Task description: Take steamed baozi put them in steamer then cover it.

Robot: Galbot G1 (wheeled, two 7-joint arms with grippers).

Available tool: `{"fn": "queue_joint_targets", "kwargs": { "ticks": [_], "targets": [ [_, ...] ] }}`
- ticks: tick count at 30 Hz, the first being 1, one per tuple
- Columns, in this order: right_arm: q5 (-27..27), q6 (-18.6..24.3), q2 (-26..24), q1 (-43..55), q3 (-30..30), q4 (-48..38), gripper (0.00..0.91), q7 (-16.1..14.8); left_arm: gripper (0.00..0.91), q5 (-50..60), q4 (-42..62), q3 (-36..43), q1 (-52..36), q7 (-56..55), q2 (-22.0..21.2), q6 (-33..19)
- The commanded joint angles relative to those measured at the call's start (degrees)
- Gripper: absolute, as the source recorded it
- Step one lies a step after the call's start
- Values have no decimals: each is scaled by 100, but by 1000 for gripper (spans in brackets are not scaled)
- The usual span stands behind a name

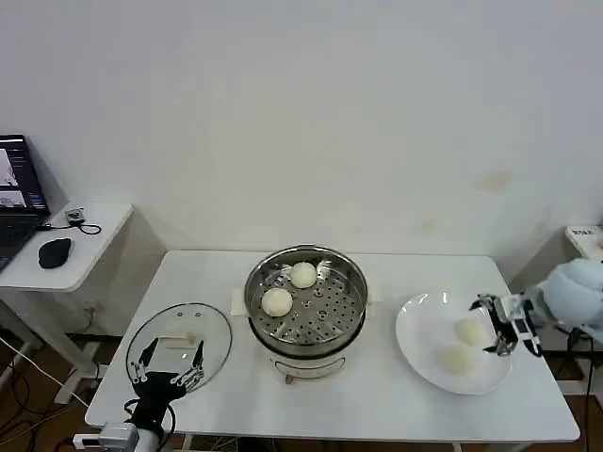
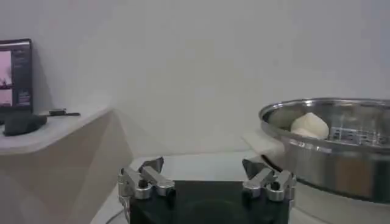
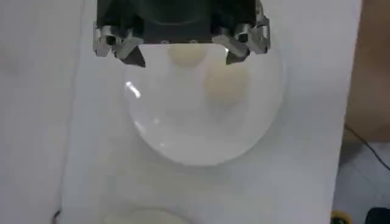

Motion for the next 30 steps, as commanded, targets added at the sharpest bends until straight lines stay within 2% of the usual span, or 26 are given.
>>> {"fn": "queue_joint_targets", "kwargs": {
  "ticks": [1,6,14,26,30],
  "targets": [
    [-400,111,362,-1696,1477,-325,907,20,907,35,13,2,33,0,-10,-2],
    [-373,50,775,-1503,1332,-601,907,37,907,64,33,2,31,0,-37,-7],
    [-477,26,1098,-993,768,-1096,907,19,907,82,67,-33,22,-3,-54,4],
    [-535,-87,1253,-669,376,-1311,867,-33,907,87,187,-34,-23,-4,-67,7],
    [-516,-113,1316,-612,368,-1371,826,-39,907,85,202,-25,-50,-5,-74,9]
  ]
}}
